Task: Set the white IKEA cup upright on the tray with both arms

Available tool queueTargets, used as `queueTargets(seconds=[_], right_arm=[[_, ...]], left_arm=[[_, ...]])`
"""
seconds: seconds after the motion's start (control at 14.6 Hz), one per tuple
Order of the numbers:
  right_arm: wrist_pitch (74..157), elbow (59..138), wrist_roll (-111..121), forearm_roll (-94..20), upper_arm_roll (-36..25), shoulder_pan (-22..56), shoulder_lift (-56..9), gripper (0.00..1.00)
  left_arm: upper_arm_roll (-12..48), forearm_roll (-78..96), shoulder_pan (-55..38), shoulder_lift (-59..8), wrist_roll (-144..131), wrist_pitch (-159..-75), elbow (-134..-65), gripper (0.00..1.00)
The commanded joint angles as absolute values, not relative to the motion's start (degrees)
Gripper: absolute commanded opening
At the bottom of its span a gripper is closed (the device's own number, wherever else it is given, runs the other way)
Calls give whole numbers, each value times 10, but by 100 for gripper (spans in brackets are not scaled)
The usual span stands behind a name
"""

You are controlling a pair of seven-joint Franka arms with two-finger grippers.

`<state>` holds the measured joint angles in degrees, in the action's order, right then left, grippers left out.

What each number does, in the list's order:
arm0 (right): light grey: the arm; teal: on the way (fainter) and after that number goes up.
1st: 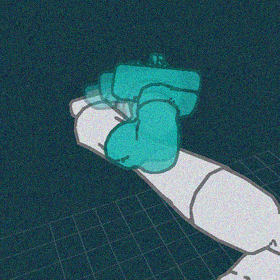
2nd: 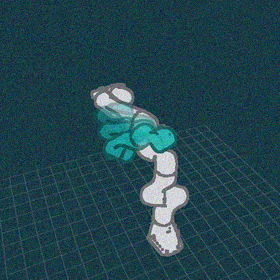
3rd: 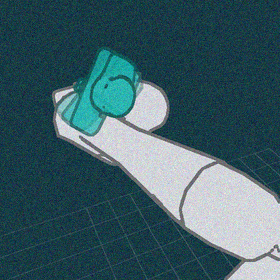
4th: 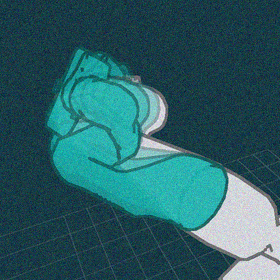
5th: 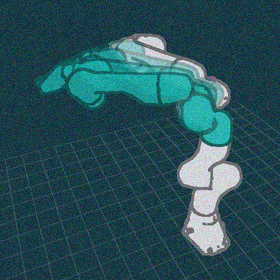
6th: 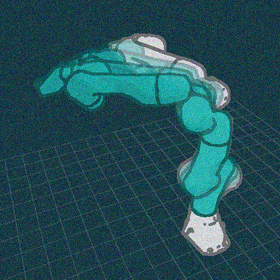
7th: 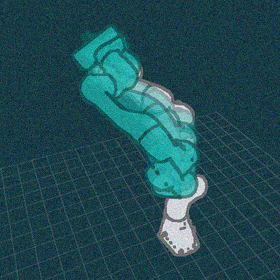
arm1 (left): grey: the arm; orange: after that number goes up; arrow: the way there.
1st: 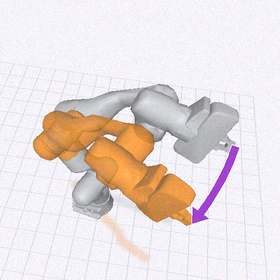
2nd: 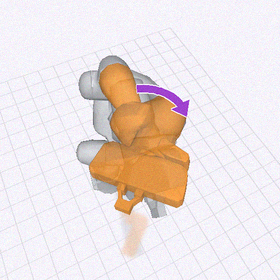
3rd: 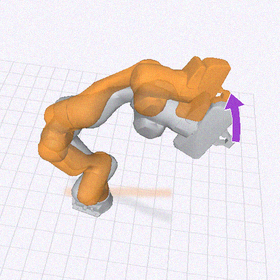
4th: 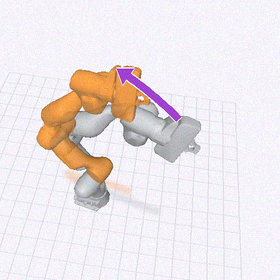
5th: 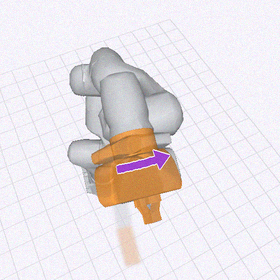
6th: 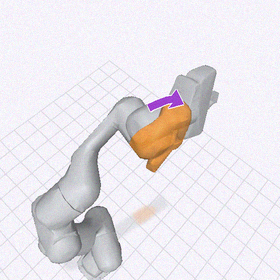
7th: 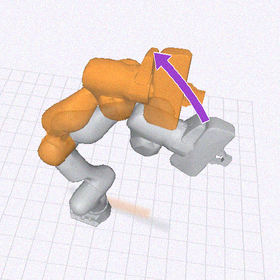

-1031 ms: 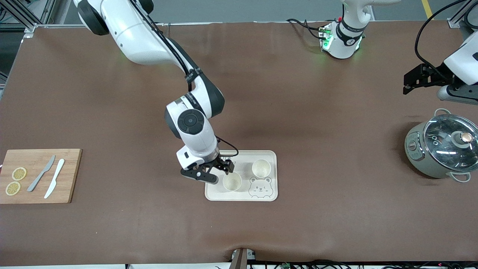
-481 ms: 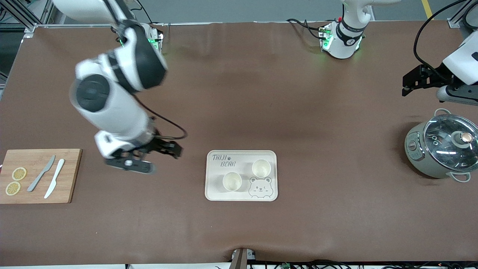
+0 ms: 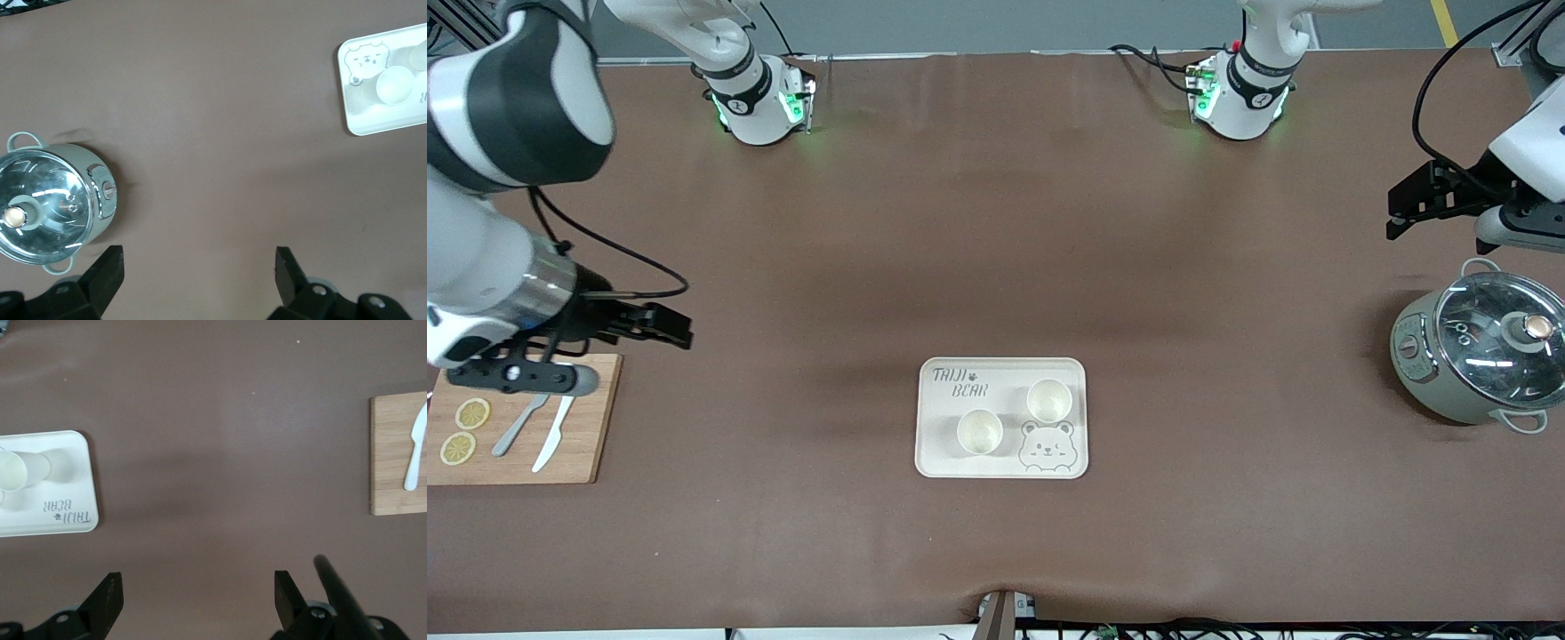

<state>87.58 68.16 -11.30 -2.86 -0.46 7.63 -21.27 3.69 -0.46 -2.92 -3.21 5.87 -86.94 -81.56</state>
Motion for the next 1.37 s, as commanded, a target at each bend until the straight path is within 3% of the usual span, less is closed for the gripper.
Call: queueTargets(seconds=[0.0,0.27,0.55,1.31], right_arm=[[866,725,-62,-30,4,36,-168,100],[883,800,-53,-30,4,7,-113,100],[969,918,-11,-28,4,6,-43,100],[962,908,14,-28,6,7,-43,100]], left_arm=[[35,5,-28,-36,53,-870,-806,100],[35,6,-27,-36,53,-870,-808,100],[35,5,-27,-37,54,-870,-808,100],[35,5,-27,-38,52,-870,-808,100]])
